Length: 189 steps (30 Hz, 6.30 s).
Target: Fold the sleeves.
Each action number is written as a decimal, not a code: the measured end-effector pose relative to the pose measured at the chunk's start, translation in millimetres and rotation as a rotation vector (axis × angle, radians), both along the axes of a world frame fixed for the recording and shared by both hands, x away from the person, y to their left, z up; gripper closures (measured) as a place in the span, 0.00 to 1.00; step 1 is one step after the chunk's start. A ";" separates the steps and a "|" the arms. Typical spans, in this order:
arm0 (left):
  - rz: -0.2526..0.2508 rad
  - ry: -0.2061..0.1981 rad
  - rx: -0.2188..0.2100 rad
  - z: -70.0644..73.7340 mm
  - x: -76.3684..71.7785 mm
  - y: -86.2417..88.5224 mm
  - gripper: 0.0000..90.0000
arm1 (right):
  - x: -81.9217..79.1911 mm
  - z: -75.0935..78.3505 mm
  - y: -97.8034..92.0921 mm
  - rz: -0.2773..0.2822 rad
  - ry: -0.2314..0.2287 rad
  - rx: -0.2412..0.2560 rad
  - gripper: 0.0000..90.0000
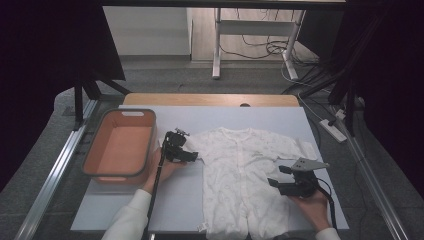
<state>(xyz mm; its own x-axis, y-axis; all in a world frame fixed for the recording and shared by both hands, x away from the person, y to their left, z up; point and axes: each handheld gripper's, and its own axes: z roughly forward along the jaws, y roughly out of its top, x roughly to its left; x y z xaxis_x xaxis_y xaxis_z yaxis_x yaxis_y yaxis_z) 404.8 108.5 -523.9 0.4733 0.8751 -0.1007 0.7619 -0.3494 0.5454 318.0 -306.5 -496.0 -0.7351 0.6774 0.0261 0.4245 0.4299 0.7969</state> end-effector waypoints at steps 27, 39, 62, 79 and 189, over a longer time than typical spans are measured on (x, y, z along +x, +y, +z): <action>0.008 -0.024 -0.031 -2.7 -4.3 3.3 0.93 | -0.4 -2.4 2.6 0.006 -0.009 -0.047 0.34; -0.001 -0.060 -0.061 5.4 -8.2 5.5 0.99 | 0.2 -2.8 1.4 -0.001 -0.011 -0.052 0.34; -0.082 -0.140 -0.153 29.2 -21.6 -11.5 0.99 | 1.2 -3.9 1.8 0.000 -0.006 -0.055 0.34; -0.156 -0.146 -0.154 23.3 -27.9 -50.4 0.98 | 1.5 -4.9 2.6 0.003 -0.002 -0.057 0.34; -0.143 -0.213 -0.315 58.1 -37.3 -31.2 0.94 | 3.7 -4.8 -0.1 -0.012 0.007 -0.038 0.31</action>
<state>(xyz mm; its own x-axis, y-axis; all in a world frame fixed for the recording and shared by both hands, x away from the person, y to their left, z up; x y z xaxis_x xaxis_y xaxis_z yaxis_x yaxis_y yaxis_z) 367.5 77.2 -465.8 0.6272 0.7409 -0.2401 0.5760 -0.2338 0.7833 321.7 -306.6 -500.8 -0.7271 0.6865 0.0057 0.4354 0.4547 0.7770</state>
